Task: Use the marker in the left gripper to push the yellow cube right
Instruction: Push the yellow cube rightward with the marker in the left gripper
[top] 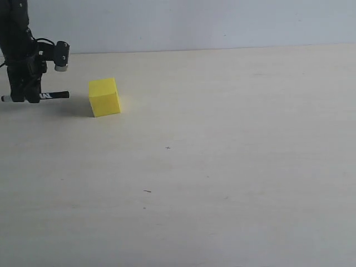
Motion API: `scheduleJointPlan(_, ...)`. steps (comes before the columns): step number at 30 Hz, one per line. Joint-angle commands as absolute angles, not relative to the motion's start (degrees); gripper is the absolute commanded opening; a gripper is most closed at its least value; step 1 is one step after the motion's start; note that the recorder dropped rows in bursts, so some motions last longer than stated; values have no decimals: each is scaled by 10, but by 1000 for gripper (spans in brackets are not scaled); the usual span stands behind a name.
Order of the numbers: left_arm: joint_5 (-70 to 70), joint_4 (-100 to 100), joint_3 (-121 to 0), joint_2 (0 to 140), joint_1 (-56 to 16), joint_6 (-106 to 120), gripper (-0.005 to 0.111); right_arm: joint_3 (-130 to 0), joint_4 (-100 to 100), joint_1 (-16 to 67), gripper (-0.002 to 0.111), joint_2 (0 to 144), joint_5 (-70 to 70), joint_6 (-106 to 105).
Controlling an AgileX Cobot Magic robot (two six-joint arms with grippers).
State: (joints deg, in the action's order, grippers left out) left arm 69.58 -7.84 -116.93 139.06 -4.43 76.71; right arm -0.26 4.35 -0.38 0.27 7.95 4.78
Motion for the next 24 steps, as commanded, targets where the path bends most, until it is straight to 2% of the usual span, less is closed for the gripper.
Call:
scheduleJointPlan(1,700,-70,-1173,1391,-62,744,0,0,44,-3,0,0,77,48)
scheduleJointPlan(13,695,-69,-1174,1391,-178,746,0,0,44,-3,0,0,77,48)
scheduleJointPlan(18,692,-97,-1174,1391,-171,749,0,0,44,-3,0,0,77,48)
scheduleJointPlan(24,700,-61,-1174,1391,-118,746,0,0,44,-3,0,0,77,48)
